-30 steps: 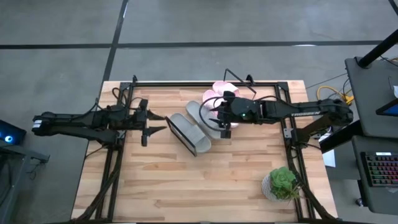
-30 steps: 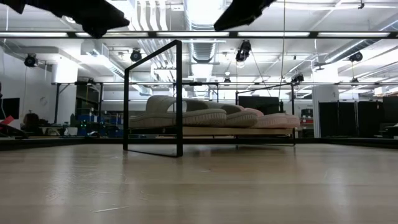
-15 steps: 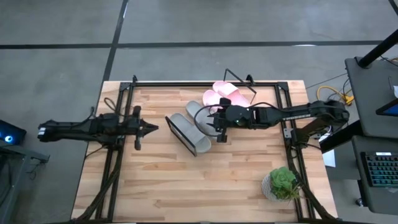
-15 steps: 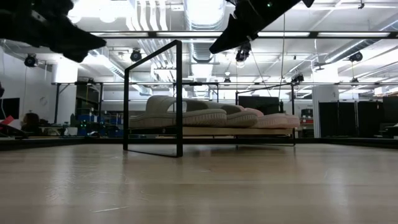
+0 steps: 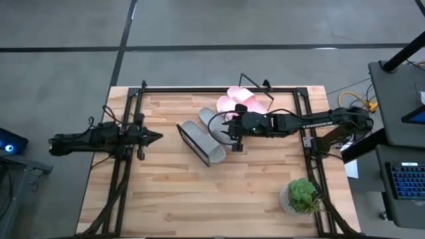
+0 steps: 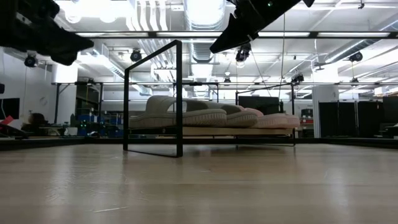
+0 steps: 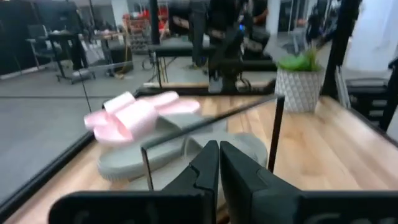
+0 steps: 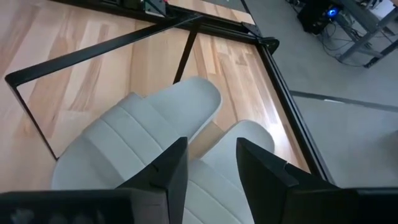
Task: Pick and place slides into the shelf
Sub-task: Return to Home Position
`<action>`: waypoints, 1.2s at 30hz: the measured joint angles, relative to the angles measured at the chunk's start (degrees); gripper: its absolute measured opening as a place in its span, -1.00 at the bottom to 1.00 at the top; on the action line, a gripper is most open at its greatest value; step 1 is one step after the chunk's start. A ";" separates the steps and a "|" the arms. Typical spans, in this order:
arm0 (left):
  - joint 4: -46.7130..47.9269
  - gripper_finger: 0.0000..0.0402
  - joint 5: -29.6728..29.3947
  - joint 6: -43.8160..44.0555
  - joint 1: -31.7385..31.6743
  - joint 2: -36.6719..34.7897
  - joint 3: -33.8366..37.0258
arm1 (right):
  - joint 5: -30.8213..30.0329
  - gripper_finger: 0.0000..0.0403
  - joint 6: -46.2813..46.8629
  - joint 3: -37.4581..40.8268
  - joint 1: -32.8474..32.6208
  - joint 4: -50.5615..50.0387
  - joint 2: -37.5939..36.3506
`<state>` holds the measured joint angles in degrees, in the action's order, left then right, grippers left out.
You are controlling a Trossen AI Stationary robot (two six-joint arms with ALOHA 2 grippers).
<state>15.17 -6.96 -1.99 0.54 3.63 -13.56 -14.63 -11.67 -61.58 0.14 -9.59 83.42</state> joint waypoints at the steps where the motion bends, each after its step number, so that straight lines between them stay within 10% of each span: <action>1: -0.11 -1.00 0.14 -0.19 -0.01 -0.73 0.58 | 0.01 -0.37 0.10 0.00 0.00 -0.04 0.00; 19: -17.15 -1.00 1.31 -0.83 0.80 -2.00 13.05 | -0.02 -0.45 5.47 0.17 -0.13 -0.18 -0.28; 28: -16.89 -1.00 1.73 -0.16 0.80 -1.11 13.07 | 2.59 -0.58 5.34 14.49 -0.24 31.83 -0.82; 36: -16.89 -1.00 1.31 -1.41 0.78 -2.01 13.11 | 3.06 -0.71 5.49 26.04 -0.79 33.81 -9.42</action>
<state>-1.72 -5.66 -3.40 1.32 1.62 -0.45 -11.57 -6.18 -35.54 -0.65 24.22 74.00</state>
